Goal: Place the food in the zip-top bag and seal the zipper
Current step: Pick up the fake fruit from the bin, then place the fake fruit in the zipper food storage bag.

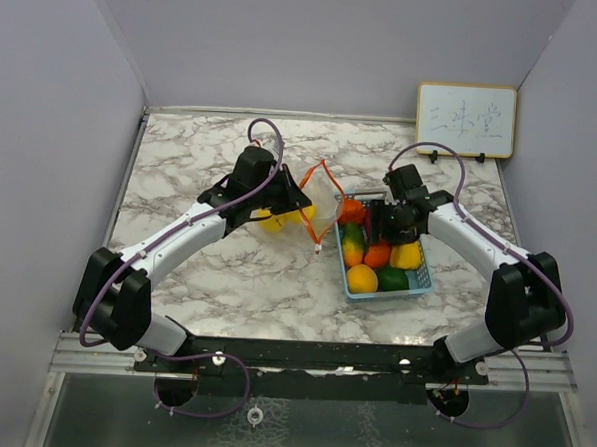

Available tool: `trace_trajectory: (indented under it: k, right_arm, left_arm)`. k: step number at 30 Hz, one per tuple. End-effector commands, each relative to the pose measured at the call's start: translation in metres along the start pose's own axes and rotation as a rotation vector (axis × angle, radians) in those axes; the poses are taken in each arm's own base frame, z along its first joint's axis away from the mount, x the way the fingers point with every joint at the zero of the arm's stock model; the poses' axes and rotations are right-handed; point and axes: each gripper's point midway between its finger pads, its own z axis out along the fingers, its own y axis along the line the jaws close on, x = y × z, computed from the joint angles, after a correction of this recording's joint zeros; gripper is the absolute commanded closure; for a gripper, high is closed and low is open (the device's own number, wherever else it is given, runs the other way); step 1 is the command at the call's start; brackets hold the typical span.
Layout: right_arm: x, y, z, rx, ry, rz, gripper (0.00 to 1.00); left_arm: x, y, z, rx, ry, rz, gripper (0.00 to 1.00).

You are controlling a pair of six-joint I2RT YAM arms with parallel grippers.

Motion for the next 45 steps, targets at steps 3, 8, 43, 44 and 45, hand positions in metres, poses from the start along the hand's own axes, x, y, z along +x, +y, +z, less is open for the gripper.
trace_trajectory:
  k: [3,8,43,44,45]
  right_arm:
    - [0.013,0.000,0.012,0.023,0.046,-0.018,0.27]
    - [0.025,-0.001,0.018,0.053,0.075,-0.032,0.27]
    - [-0.117,0.161,-0.074,-0.417,-0.332,-0.113,0.50]
    - [-0.119,0.159,-0.071,-0.399,-0.337,-0.106,0.46]
    - [-0.122,0.157,-0.072,-0.385,-0.348,-0.101,0.41]
  left_arm:
    - [-0.002,-0.004,-0.003,0.027,-0.002,0.010,1.00]
    - [0.001,-0.002,-0.002,0.028,0.000,0.005,1.00]
    - [-0.010,-0.029,-0.013,0.089,0.009,0.016,1.00]
    - [-0.010,-0.030,-0.014,0.094,0.009,0.014,1.00]
    - [-0.010,-0.031,-0.015,0.096,0.009,0.012,1.00]
